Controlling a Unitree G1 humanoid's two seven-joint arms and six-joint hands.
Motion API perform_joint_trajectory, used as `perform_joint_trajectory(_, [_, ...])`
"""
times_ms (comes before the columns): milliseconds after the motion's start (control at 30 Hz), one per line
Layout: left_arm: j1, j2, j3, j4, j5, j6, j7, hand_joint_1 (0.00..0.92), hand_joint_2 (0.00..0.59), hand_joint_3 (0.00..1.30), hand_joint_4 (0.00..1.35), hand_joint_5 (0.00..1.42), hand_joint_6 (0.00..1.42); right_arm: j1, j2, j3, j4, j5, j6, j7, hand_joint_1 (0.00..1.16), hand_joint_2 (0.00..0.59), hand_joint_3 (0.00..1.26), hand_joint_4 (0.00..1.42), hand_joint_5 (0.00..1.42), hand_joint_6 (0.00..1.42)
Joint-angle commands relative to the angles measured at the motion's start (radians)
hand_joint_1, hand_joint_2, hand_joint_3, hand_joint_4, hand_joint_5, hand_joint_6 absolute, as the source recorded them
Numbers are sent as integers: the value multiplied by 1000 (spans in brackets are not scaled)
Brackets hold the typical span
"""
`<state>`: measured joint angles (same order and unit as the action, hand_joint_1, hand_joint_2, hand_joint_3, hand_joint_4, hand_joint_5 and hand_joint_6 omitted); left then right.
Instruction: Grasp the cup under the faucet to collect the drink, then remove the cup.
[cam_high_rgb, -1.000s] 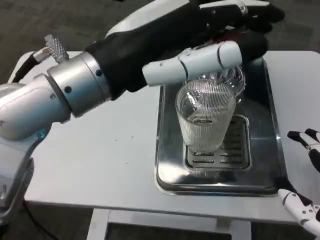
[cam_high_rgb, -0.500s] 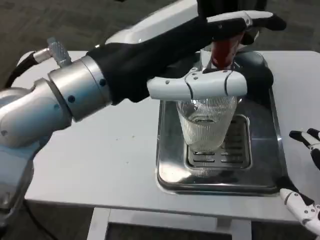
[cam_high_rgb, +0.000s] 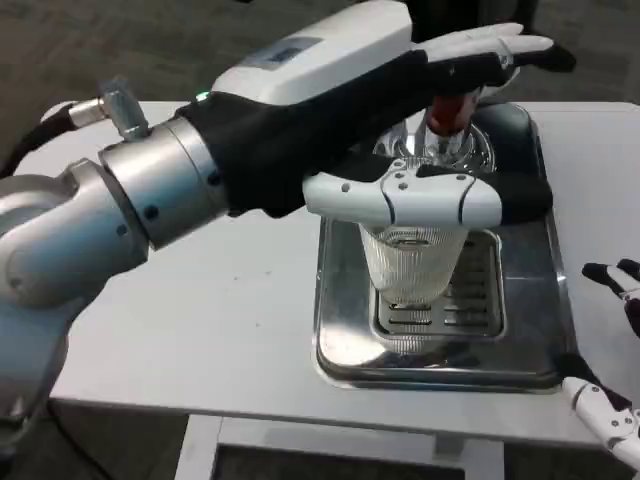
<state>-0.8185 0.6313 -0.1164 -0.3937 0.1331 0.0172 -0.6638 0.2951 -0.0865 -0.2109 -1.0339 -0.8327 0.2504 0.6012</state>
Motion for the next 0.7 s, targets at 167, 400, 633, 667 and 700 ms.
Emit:
perform_joint_trajectory(167, [14, 15, -17, -5, 32, -54, -23, 0, 134, 134, 53, 147, 177, 1, -9, 6, -13, 11, 18, 8, 370, 452, 96, 0, 0, 112])
perform_joint_trajectory(400, [18, 13, -20, 10, 49, -85, -16, 0, 134, 133, 53, 141, 176, -7, -16, 10, -13, 9, 34, 10, 369, 452, 103, 0, 0, 112])
perform_joint_trajectory(633, [23, 7, -22, 18, 70, -117, -8, 0, 133, 121, 41, 113, 161, -5, -24, 9, -13, 13, 47, 11, 369, 452, 105, 0, 0, 113])
perform_joint_trajectory(667, [22, 7, -24, 18, 73, -119, -10, 0, 133, 121, 33, 104, 160, -3, -25, 9, -13, 14, 48, 10, 369, 452, 105, 0, 0, 113])
perform_joint_trajectory(700, [23, 8, -24, 18, 75, -121, -11, 0, 133, 121, 31, 101, 160, -2, -26, 8, -13, 15, 48, 10, 369, 452, 105, 0, 0, 113])
